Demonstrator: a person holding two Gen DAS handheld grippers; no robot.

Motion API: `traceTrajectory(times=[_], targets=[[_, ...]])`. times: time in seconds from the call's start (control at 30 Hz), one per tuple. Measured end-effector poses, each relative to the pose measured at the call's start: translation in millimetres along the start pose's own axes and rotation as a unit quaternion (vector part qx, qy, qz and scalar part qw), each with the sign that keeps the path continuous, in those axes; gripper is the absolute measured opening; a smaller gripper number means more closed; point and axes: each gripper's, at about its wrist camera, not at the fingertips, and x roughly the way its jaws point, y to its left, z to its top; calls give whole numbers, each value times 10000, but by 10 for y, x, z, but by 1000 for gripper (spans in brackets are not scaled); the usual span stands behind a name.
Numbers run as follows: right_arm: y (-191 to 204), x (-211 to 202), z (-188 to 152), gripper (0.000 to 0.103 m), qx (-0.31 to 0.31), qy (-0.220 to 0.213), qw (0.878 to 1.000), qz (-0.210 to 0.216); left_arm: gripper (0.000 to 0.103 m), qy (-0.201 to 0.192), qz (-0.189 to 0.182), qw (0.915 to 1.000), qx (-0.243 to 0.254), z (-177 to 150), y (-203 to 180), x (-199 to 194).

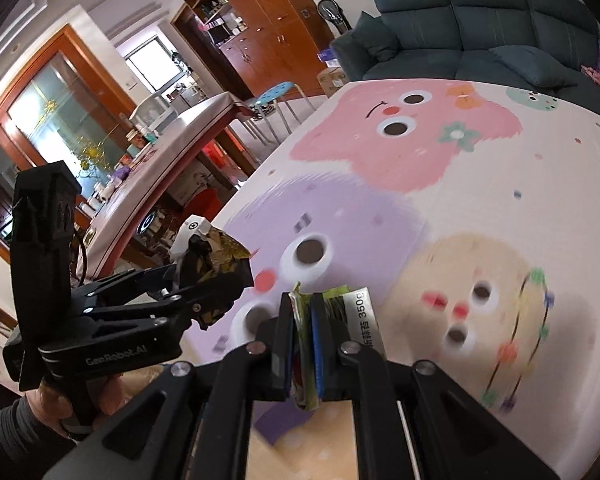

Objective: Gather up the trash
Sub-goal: 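Lift the foil bag and drink carton and carry them toward the bin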

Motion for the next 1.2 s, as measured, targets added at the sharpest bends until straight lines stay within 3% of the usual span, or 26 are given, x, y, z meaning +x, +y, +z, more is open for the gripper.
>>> traceTrajectory(times=[0.33,0.63,0.9,1.2], targets=[[667,-232,-1027,8,142,-63,9999,-61,68,165,-312,9992,197,-1083,285,-497],[884,-29,-1965,8,602,38,9976,-352,69,455,-371,9954,755,-1926,426,-458],[344,646,-2765,9,1205,313,9893,-764,69,704,-191,9931,916,-2500,402,275],[-577,1673,-3534,11,1917,576,9762,-835,70,1240,-298,9877,903,-3080,359,1563]])
